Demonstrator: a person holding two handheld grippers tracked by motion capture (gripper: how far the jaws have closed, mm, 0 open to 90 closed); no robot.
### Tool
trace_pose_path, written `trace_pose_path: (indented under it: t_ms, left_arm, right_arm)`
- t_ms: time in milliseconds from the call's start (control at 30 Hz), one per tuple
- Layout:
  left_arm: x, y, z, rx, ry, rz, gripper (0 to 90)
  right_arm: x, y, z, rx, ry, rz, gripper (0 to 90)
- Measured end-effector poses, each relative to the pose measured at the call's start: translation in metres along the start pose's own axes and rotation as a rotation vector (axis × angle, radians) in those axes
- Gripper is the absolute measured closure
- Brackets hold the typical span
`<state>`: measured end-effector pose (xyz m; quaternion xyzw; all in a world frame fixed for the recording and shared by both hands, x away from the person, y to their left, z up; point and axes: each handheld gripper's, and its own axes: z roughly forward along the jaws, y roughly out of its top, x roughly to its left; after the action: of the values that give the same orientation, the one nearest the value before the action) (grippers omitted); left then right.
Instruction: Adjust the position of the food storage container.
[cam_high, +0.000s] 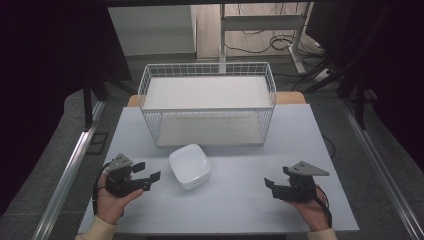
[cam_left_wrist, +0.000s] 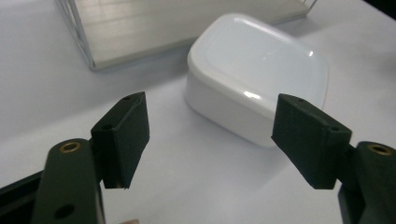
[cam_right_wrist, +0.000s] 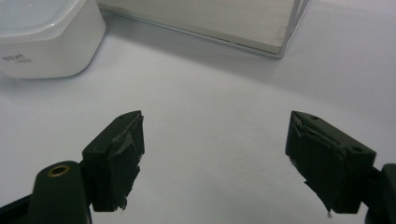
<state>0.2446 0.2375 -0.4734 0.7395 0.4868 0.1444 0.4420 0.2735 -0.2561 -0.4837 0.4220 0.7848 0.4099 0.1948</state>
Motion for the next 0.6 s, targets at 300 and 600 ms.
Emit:
trace_pose_path:
  t_ms: [300, 600]
  left_arm:
    - [0.000, 0.017, 0.004, 0.018, -0.005, 0.007, 30.9]
    - [-0.002, 0.044, 0.014, 0.062, -0.015, 0.037, 32.0]
  right_arm:
    - [-0.003, -0.001, -0.001, 0.002, -0.008, 0.012, 19.8]
    - [-0.002, -0.001, 0.000, 0.010, -0.010, 0.014, 20.0]
